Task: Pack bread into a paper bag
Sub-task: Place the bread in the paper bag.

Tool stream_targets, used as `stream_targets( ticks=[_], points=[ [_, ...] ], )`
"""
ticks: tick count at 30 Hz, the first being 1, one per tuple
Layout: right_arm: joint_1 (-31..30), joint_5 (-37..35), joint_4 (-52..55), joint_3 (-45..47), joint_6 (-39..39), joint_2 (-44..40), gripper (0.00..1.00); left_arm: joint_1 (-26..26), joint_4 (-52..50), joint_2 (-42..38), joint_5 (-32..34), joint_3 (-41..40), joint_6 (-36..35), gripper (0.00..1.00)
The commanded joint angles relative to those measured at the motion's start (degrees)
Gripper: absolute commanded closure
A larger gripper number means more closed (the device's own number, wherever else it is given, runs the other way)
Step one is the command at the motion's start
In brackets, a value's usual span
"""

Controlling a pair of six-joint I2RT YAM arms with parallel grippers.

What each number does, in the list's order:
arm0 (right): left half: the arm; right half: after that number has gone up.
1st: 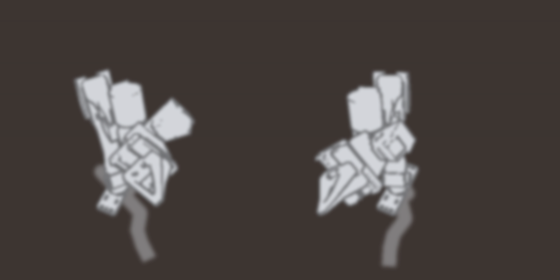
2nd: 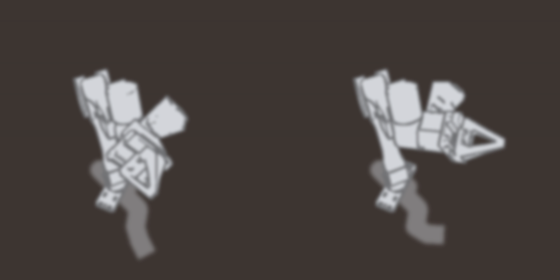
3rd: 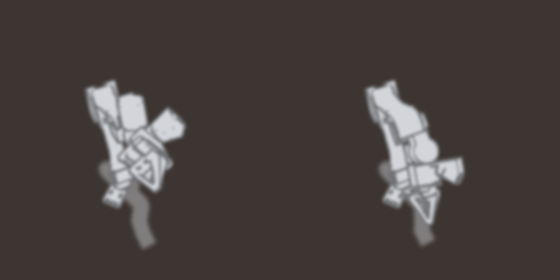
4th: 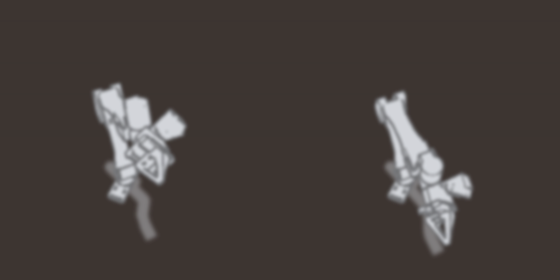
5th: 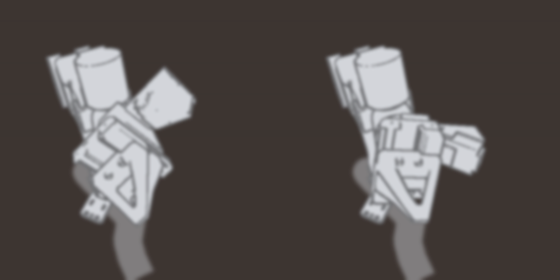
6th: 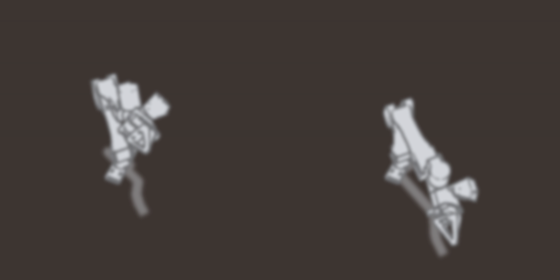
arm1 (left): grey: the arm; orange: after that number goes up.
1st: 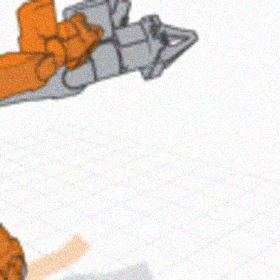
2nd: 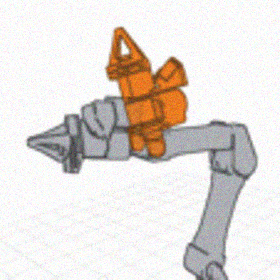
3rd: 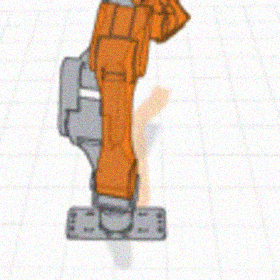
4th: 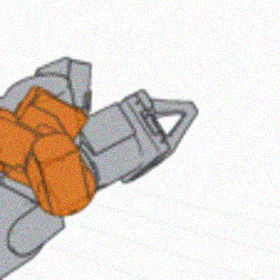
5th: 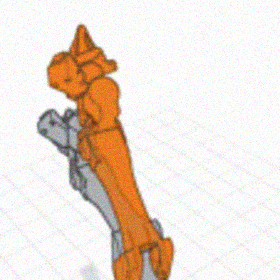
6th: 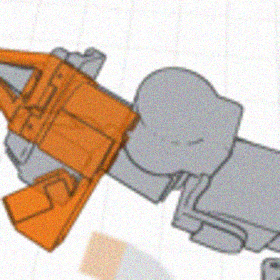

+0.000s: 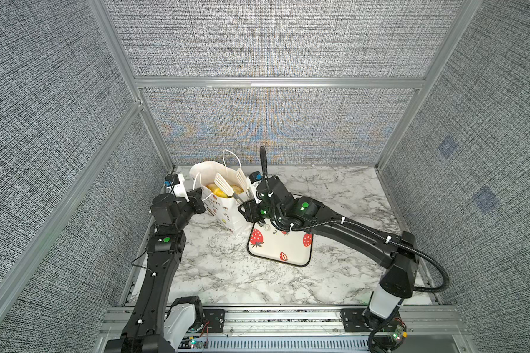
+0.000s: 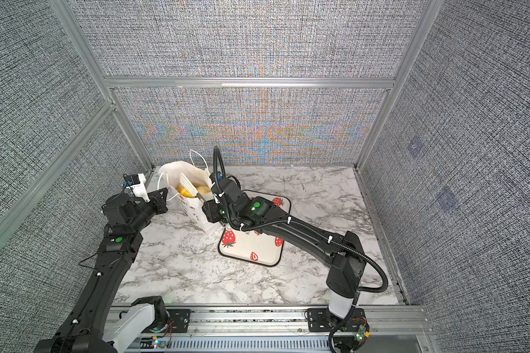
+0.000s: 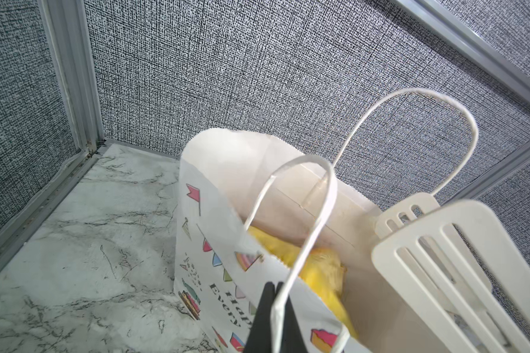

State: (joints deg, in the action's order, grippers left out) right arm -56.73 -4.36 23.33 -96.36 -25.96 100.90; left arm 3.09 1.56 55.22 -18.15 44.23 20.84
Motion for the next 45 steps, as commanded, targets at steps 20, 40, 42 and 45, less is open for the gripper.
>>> stream_targets(
  ticks=[20,40,42,45],
  points=[
    [-0.03,-3.90,-0.73,2.22,2.61,-10.05,0.44,0.03,2.07,-0.28,-2.41,-0.31,-0.27,1.00],
    [6.64,-10.00,0.54,21.74,0.47,-29.03,0.44,-0.02,6.95,-2.57,-6.17,-2.37,0.33,0.16],
    [7.69,-10.38,1.26,23.72,0.29,-30.92,0.44,-0.02,6.89,-2.57,-5.93,-2.35,0.23,0.15],
    [9.68,-10.84,2.98,26.62,-0.23,-34.19,0.44,-0.17,6.56,-2.90,-5.45,-2.34,-0.17,0.14]
  ],
)
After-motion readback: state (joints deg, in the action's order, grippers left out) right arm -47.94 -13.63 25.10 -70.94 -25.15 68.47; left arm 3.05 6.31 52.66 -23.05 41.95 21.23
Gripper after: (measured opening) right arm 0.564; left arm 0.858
